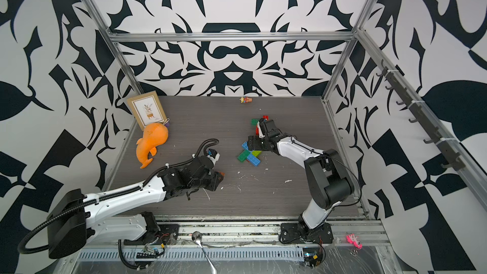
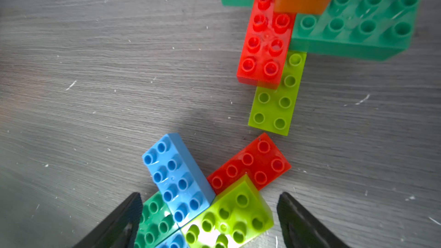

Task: Assemble a small pinwheel with lego
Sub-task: Assemble the lego brick with the lego brick.

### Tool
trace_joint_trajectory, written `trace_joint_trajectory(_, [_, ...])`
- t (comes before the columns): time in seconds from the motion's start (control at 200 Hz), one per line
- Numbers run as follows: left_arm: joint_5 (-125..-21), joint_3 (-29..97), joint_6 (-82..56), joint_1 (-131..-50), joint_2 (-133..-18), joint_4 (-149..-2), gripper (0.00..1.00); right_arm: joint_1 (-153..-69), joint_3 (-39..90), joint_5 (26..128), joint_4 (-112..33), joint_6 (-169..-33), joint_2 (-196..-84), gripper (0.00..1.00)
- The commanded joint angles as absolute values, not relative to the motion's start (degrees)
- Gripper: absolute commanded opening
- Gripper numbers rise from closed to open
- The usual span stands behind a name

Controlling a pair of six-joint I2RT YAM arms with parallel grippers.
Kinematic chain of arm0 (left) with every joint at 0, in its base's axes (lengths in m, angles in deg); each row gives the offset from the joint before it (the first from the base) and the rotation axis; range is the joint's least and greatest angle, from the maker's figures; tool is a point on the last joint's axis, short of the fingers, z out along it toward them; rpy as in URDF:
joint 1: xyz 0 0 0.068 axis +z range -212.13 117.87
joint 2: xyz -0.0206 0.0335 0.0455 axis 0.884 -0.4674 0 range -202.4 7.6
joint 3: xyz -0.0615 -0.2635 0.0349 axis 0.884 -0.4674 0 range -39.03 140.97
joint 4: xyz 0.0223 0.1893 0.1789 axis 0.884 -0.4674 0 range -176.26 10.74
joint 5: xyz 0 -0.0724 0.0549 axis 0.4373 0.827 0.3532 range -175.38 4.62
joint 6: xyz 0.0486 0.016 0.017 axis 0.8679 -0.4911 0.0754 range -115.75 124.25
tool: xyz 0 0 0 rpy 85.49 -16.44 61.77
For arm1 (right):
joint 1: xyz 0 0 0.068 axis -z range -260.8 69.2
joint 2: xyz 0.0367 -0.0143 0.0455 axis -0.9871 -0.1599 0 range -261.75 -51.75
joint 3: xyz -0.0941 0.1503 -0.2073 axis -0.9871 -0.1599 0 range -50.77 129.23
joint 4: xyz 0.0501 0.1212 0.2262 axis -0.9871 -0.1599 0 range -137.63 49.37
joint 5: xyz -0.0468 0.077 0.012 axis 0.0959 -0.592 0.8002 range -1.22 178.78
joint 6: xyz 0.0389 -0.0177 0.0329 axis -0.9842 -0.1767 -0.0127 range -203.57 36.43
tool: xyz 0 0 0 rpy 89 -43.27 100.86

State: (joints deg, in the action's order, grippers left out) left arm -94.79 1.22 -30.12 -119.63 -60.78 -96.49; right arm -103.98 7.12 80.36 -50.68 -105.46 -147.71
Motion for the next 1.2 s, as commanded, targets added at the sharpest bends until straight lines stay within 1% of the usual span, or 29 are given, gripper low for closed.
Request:
trace_joint_trajectory(0.0, [-96.02,0.53,-29.76,-119.33,-59.36,-98.23,0.29,-104.1,9.52,75.53,-50.82,-105.1,-148.39,0.89])
trace_joint_trajectory(0.25, [-96.57,0.9,-29.01,-119.15,-58.6,-98.8,0.29,-104.68,9.32,70.82,-49.99,-105.03,-149.32,0.86])
trace_joint_trajectory(0.43, [-94.96,2.28,-27.1,-118.5,-59.6,-98.43,0.3,-108.17,10.63,69.21,-50.32,-104.48,-151.1,0.85])
trace_joint_trajectory(0.5, [-93.61,4.19,-26.17,-117.69,-61.19,-99.43,0.3,-109.29,10.6,69.39,-49.69,-105.41,-151.0,0.84])
trace_joint_trajectory(0.595, [-91.19,7.94,-24.24,-117.07,-64.1,-100.92,0.29,-109.66,10.28,72.46,-49.85,-106.92,-149.49,0.85])
trace_joint_trajectory(0.635, [-89.87,9.82,-22.22,-117.06,-64.98,-101.8,0.29,-109.7,9.89,73.94,-49.67,-107.77,-148.12,0.85])
trace_joint_trajectory(0.77, [-87.42,17.34,-14.79,-116.28,-73.29,-105.91,0.29,-108.88,6.44,82.52,-49.54,-110.39,-140.37,0.88])
trace_joint_trajectory(0.84, [-85.98,22.0,-9.44,-115.97,-77.33,-108.8,0.29,-108.45,4.13,84.37,-49.63,-110.95,-135.18,0.89])
trace_joint_trajectory(0.895, [-85.11,24.5,-6.05,-115.06,-79.83,-109.16,0.28,-108.15,2.8,84.56,-50.55,-111.08,-131.16,0.89])
trace_joint_trajectory(1.06, [-77.67,31.96,3.35,-110.64,-86.46,-111.51,0.25,-108.03,-2.52,82.08,-52.6,-109.87,-121.8,0.89])
trace_joint_trajectory(1.195, [-80.99,39.37,12.05,-110.42,-92.82,-117.69,0.25,-108.02,-7.26,79.37,-53.51,-109.18,-116.55,0.89])
